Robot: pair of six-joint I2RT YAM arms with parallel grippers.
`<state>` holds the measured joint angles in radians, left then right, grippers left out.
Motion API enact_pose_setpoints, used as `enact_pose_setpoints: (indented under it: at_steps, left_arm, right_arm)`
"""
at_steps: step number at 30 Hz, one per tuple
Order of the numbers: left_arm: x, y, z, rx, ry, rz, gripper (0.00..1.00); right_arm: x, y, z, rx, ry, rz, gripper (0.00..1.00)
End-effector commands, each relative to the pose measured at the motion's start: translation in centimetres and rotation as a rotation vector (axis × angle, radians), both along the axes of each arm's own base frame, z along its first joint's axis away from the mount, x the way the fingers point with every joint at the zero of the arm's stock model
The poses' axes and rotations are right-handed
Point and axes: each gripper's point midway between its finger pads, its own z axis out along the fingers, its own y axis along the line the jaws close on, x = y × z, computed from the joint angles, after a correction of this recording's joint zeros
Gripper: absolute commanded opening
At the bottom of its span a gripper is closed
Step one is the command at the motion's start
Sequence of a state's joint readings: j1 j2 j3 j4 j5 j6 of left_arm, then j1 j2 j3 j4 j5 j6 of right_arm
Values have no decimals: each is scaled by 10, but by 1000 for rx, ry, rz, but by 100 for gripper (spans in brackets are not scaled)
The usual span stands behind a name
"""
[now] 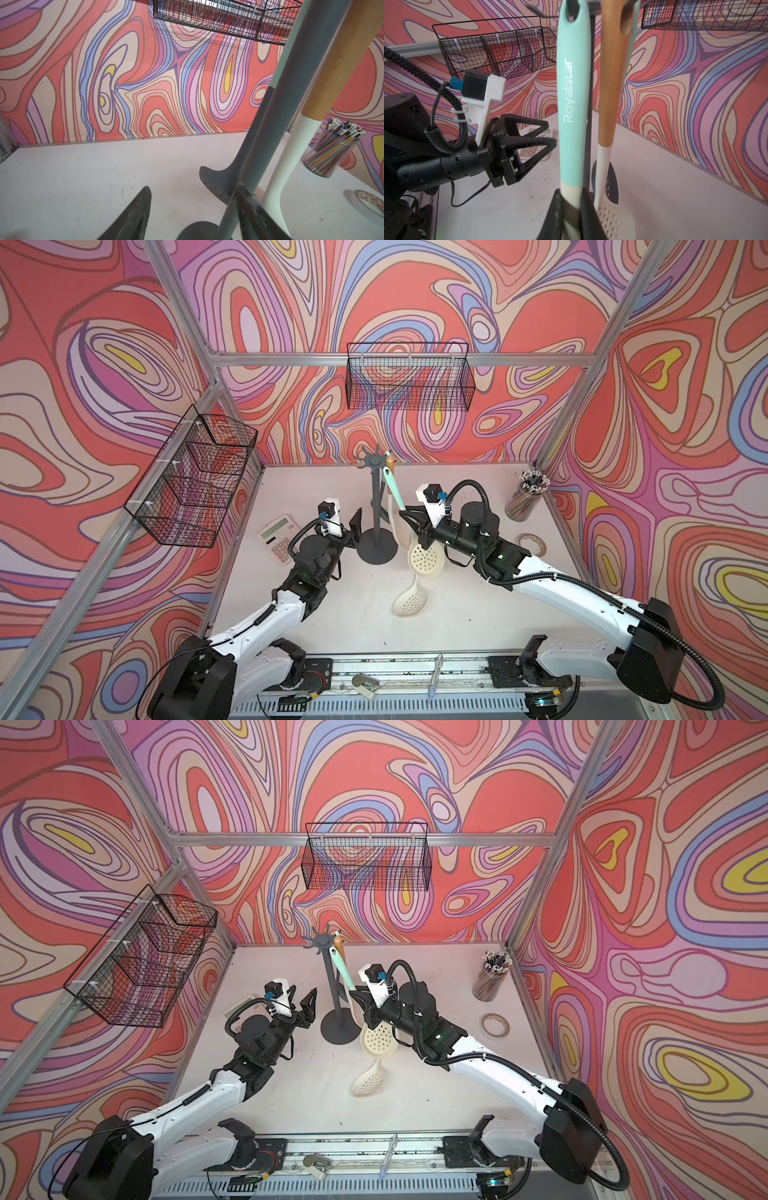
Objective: Hang the skimmer on the kitchen utensil rack
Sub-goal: Hang the skimmer on the rack.
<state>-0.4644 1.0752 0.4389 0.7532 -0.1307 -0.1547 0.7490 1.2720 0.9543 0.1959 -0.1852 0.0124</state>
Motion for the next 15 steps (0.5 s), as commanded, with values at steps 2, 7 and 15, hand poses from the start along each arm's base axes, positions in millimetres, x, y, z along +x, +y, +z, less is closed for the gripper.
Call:
enact_pose_setpoints:
  at_steps: [2, 7, 15]
  left_arm:
    - [0, 1, 13, -30, -38, -3, 66]
    - [-1, 2, 12, -32, -37, -3, 66]
    - [-3, 3, 11, -30, -37, 0, 66]
  right_arm:
    - [1, 11, 12, 23, -19, 52, 0]
    - [5, 16, 8, 15, -4, 62, 0]
    - [12, 16, 0, 22, 19, 42, 1]
